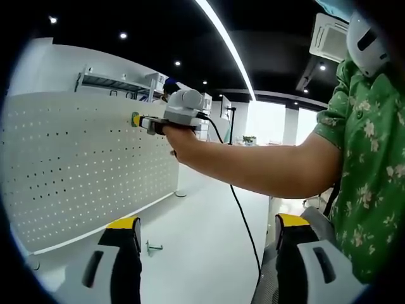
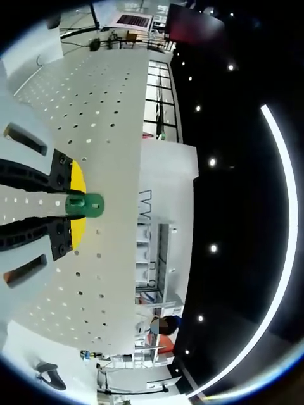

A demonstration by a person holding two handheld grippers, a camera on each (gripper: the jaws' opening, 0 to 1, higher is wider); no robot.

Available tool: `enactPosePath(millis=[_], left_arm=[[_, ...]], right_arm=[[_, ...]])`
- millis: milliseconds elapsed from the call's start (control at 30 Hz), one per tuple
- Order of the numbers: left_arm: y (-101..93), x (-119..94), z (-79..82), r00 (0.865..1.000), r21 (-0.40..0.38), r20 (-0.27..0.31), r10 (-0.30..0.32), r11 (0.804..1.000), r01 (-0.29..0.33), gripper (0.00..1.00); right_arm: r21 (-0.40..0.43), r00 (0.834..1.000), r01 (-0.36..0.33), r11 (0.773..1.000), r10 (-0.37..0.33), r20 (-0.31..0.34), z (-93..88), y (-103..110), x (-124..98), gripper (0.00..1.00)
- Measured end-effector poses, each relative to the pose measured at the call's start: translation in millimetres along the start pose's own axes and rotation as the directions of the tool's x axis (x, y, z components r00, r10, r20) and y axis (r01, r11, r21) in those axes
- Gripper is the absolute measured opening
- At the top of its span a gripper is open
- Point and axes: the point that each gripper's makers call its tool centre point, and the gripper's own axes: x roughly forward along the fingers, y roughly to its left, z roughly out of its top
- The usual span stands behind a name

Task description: Insert the hook assembly into the mounting plate slot until the hook locks in place.

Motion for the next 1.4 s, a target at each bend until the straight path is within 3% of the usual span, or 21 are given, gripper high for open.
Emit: enactPosePath(millis=[400, 1000, 1400], left_arm=[[0.3, -1, 0.6, 1.000, 0.002, 0.003, 0.004, 1.000, -0.004, 0.90], [-1.8, -5, 4.1, 1.000, 0.003, 0.015, 0.014, 1.000, -0.014, 0.90], [-3.8, -7, 5.6, 1.000, 0.002, 0.022, 0.020, 1.000, -0.020, 0.90]], right_arm=[[-0.002, 1.000, -0.005, 1.000, 0.005, -0.008, -3.0, -3, -10, 0.19], [0.026, 0.999, -0.039, 0.999, 0.039, -0.023, -10.3, -3, -32, 0.39], [0.031, 0.996, -0.071, 0.997, 0.073, -0.052, -22.5, 2, -47, 0.43]])
